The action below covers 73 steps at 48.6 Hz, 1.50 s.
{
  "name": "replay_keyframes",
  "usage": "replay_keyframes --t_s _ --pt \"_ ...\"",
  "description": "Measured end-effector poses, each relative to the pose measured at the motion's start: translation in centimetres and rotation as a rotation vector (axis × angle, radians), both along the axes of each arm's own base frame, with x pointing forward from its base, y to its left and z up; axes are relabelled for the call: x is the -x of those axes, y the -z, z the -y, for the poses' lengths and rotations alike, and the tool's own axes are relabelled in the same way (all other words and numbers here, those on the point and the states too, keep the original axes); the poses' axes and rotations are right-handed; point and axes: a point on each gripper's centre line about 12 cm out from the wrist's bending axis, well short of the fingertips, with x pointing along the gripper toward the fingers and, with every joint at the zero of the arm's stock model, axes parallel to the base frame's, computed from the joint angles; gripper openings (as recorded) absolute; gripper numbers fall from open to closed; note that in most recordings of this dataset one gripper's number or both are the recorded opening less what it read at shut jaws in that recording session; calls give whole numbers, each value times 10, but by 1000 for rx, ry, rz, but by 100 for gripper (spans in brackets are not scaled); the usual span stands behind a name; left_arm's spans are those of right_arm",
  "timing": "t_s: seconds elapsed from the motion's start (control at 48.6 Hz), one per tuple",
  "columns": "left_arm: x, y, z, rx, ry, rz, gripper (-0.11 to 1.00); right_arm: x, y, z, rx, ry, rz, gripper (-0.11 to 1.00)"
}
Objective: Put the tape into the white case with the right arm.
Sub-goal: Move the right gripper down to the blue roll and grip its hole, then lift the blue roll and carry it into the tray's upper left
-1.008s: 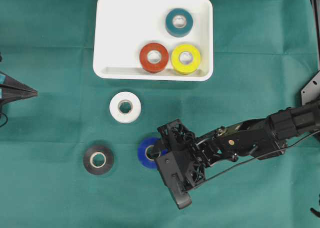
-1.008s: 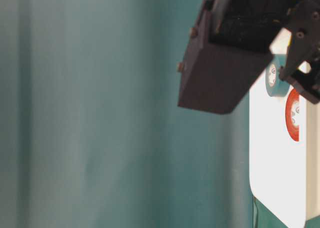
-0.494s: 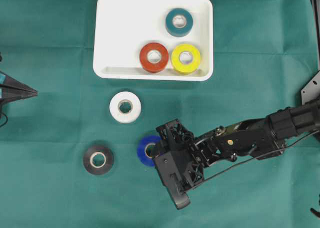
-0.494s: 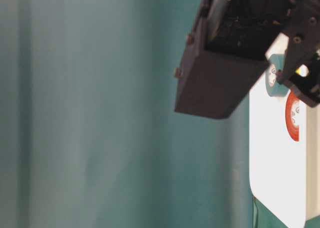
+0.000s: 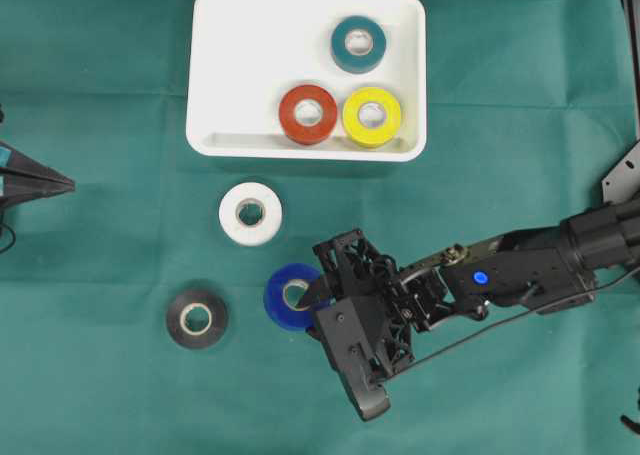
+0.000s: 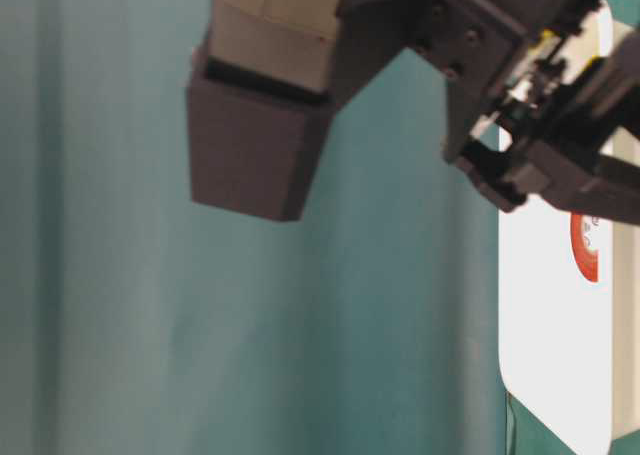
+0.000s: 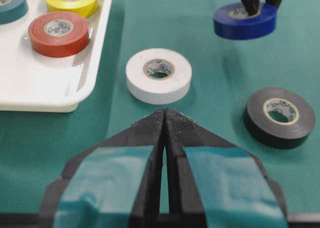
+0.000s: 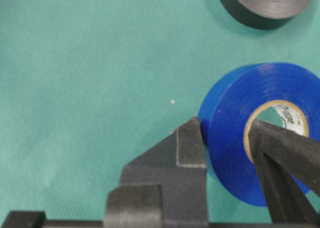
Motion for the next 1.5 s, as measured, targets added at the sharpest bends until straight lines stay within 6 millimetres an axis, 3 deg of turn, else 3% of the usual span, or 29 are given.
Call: replay_keyframes --t_s 0.309,0.453,0.864,1.235,1.502 --pt "0 0 0 0 -2 2 1 1 -5 5 28 24 -29 3" --pt "0 0 0 0 0 0 1 -2 -5 19 28 58 -29 3" --pt "0 0 0 0 0 0 0 -13 -14 103 100 193 1 3" --pt "0 1 0 0 -2 -2 1 -9 -19 189 154 337 30 3" --pt "0 1 0 0 0 -2 1 -8 -26 226 126 395 107 3"
